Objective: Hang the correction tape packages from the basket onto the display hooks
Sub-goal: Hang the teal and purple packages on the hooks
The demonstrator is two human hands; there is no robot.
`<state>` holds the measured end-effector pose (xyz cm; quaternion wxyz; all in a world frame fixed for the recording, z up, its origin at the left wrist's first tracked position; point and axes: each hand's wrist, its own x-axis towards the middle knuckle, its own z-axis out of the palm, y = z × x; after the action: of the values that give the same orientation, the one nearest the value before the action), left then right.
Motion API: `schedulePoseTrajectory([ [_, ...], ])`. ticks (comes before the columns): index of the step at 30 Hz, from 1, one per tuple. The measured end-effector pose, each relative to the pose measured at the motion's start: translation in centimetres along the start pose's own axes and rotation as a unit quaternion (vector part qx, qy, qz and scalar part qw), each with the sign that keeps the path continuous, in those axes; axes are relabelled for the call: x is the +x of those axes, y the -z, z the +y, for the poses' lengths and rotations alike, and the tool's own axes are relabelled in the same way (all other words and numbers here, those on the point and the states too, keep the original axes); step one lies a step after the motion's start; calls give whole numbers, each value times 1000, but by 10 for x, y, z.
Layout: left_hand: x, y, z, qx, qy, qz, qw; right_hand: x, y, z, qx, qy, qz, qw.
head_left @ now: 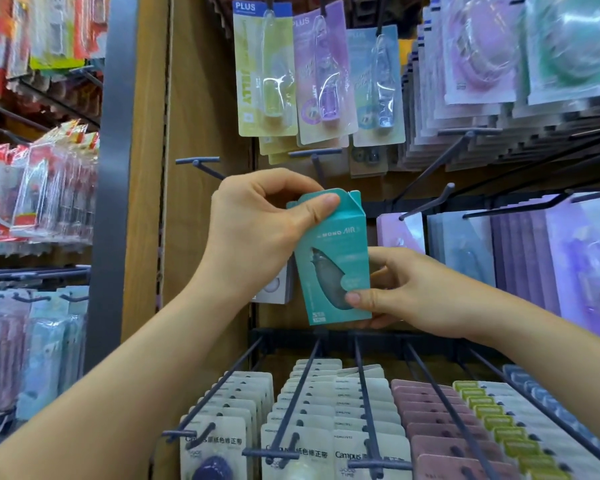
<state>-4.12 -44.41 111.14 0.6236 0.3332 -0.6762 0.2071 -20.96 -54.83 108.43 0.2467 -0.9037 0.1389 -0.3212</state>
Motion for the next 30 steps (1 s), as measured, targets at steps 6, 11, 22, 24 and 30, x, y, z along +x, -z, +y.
schedulePoseTrajectory([
  [6,3,-2,-2,-30,75,5,997,1,-2,2,10,-25,-7,1000],
  [11,11,-2,-3,-84,198,-22,976,-2,-1,1,11,-36,-2,999],
  [22,21,-13,-12,-161,356,-9,921,-11,-5,0,93,-122,-36,988],
  [24,16,-11,-13,-165,344,-20,924,-14,-4,-1,104,-132,-55,984],
  [30,-26,-10,-22,-154,384,-110,904,-15,-6,-5,182,-148,-16,972],
])
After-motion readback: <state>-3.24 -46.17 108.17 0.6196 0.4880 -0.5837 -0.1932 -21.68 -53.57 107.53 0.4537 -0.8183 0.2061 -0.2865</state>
